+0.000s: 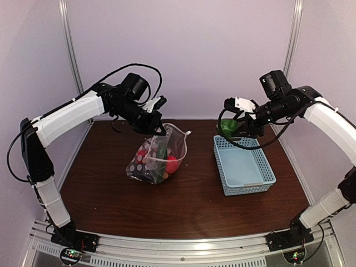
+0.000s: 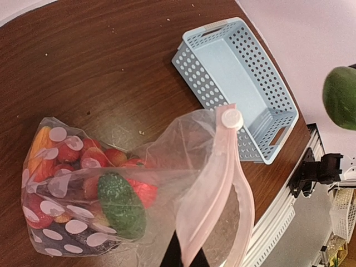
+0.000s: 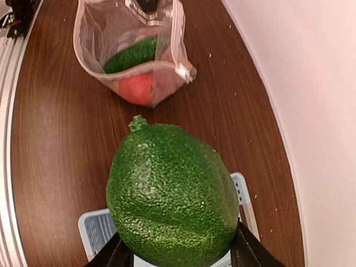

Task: Place the food in the zip-top bag and seal the zipper
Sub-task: Pick up the fake fruit from the bin, then place the fake fruit in the zipper food storage bag.

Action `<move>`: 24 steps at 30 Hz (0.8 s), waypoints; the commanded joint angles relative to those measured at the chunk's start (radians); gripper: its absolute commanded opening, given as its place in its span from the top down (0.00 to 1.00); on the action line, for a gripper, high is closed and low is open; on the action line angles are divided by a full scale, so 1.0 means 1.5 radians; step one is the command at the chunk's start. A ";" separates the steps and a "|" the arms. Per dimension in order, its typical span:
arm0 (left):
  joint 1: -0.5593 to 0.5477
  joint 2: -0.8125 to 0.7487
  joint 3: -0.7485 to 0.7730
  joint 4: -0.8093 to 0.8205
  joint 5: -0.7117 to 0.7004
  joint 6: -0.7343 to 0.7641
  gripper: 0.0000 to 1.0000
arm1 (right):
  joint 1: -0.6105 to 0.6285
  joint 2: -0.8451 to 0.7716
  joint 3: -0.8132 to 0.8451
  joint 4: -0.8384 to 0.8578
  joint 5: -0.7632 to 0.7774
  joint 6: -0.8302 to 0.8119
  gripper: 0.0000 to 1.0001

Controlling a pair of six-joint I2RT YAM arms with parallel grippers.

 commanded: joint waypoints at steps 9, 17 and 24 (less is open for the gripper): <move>-0.002 -0.010 0.008 0.042 0.013 -0.002 1.00 | 0.142 0.086 0.078 0.235 -0.190 0.186 0.49; -0.002 -0.017 0.000 0.042 0.020 0.002 1.00 | 0.185 0.157 0.074 0.262 -0.197 0.179 0.49; -0.002 -0.019 0.009 0.042 0.018 0.001 1.00 | 0.199 0.203 0.035 0.287 -0.174 0.149 0.49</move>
